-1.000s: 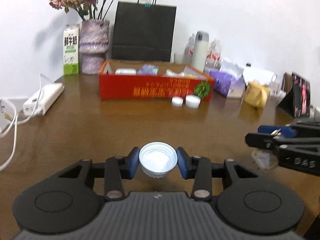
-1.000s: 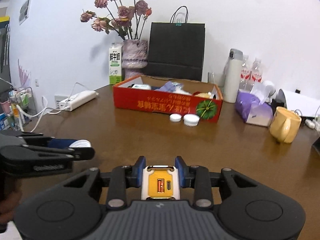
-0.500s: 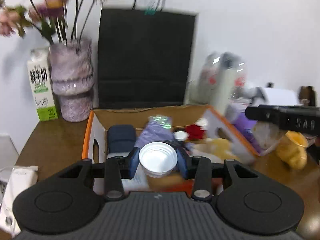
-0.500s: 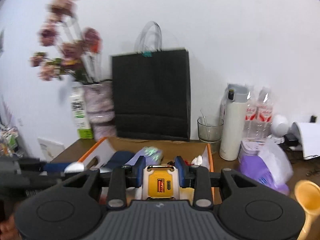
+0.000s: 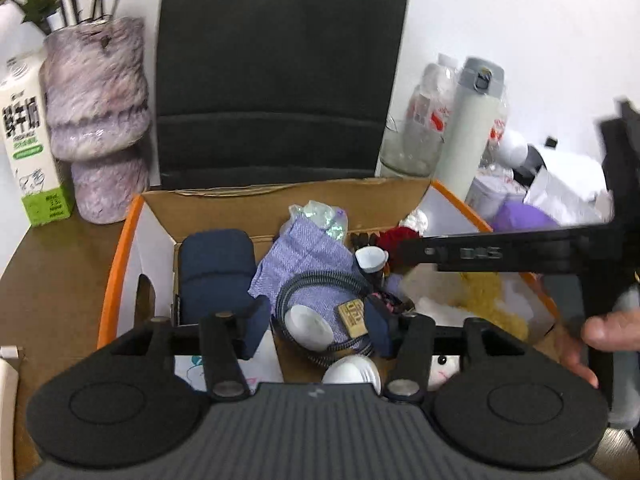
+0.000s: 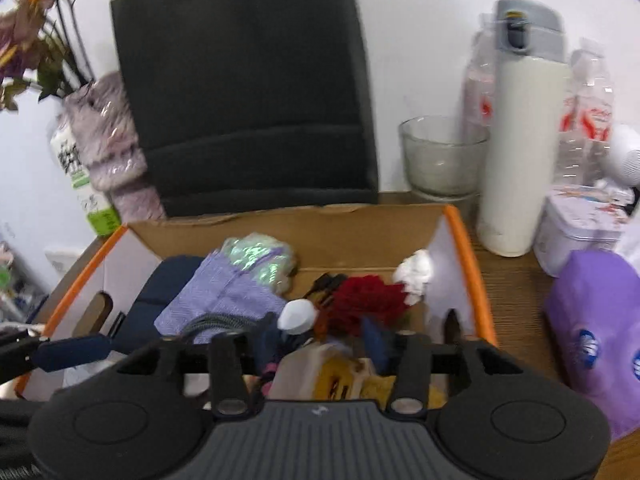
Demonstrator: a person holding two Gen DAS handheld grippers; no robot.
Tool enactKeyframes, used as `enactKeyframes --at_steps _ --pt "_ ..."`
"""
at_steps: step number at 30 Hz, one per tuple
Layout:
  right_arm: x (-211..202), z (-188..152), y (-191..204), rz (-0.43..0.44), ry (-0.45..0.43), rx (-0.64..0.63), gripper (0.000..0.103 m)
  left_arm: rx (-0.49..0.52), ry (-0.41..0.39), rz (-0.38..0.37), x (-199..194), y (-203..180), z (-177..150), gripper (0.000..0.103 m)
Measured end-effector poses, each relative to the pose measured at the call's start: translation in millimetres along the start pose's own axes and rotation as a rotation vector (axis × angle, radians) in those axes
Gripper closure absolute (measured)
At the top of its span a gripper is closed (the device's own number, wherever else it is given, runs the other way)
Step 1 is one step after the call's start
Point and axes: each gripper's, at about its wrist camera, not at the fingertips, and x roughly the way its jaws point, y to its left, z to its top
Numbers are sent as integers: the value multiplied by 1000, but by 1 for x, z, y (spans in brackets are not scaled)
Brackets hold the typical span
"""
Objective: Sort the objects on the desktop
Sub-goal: 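Withdraw both grippers from the box back over the table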
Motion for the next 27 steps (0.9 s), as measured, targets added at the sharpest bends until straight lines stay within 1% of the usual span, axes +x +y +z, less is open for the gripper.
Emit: enactKeyframes --at_steps 2,3,4,5,6,7,8,9,11,14,16,18,19,22,23,24,25,27 --pt "-19 0 -1 -19 -33 -4 43 -8 -9 22 -6 -1 -1 35" --pt "-30 0 2 -31 -51 -18 40 -18 -13 39 -8 -2 0 33" --pt "-42 -1 5 -42 -72 -36 37 -36 -18 53 -12 -3 1 28" --pt "-53 -1 7 -45 -87 -47 34 -59 -27 62 -17 -4 1 27" --pt "-63 -2 11 -45 -97 -55 29 -82 -40 65 -24 -5 0 27" --pt "-74 -6 15 -41 -107 -64 22 -105 -61 66 -35 -6 -3 23" --pt "-83 -10 19 -38 -112 -70 18 -118 -82 71 -43 -7 -6 17" --pt "-92 -16 23 -37 -118 -79 13 -127 -103 81 -53 -8 -11 16" --pt "-110 -33 29 -35 -133 -105 13 -126 -130 104 -73 -12 -24 9" --pt "-134 -61 36 -45 -145 -126 13 -114 -152 117 -101 -20 -47 3" --pt "-146 -82 37 -36 -141 -102 13 -99 -161 132 -118 -25 -67 0" --pt "-157 -105 40 -19 -109 -95 13 -97 -162 167 -133 -30 -89 0" --pt "-162 -118 42 -18 -96 -95 13 -109 -149 179 -140 -32 -102 0" --pt "-178 -160 49 -34 -84 -116 12 -121 -105 155 -154 -36 -137 0" --pt "-182 -173 50 -35 -85 -129 10 -113 -100 149 -158 -38 -147 0" --pt "-184 -185 51 -30 -83 -145 3 -94 -99 141 -162 -42 -160 0" --pt "-185 -197 51 -29 -73 -156 2 -69 -95 135 -165 -45 -171 0" --pt "-187 -219 51 -33 -42 -174 3 -56 -80 138 -169 -48 -189 0"
